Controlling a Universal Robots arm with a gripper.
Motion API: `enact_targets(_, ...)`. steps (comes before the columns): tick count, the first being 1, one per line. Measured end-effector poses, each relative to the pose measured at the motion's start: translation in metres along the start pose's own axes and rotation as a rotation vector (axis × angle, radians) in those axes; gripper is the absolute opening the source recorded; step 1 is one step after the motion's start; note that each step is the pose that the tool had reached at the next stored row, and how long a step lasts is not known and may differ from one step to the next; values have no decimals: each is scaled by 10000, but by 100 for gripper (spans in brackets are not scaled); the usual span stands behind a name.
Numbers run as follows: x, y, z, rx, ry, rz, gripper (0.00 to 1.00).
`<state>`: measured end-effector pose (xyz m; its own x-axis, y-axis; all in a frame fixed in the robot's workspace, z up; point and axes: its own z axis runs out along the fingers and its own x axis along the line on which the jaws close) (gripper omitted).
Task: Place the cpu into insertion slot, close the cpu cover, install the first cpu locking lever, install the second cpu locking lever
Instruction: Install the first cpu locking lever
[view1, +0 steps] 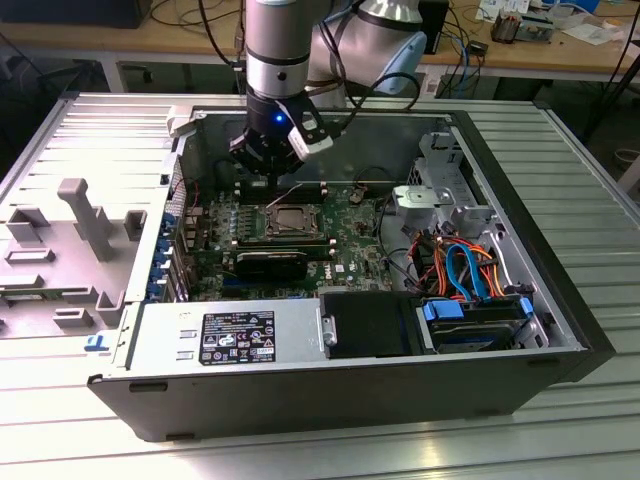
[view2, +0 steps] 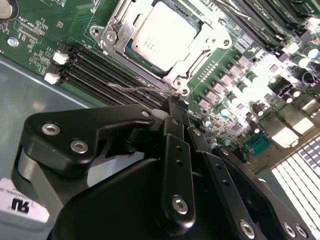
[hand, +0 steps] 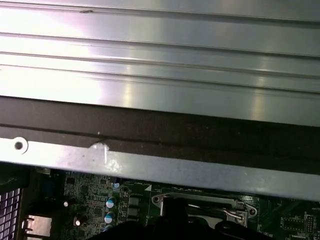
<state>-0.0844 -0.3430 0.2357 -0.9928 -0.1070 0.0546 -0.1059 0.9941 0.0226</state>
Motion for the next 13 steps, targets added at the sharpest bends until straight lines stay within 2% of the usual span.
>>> enact_targets(10,-53,-3,115,3,2,-44,11)
enact_targets(13,-60,-3,139,11,6,-205,11)
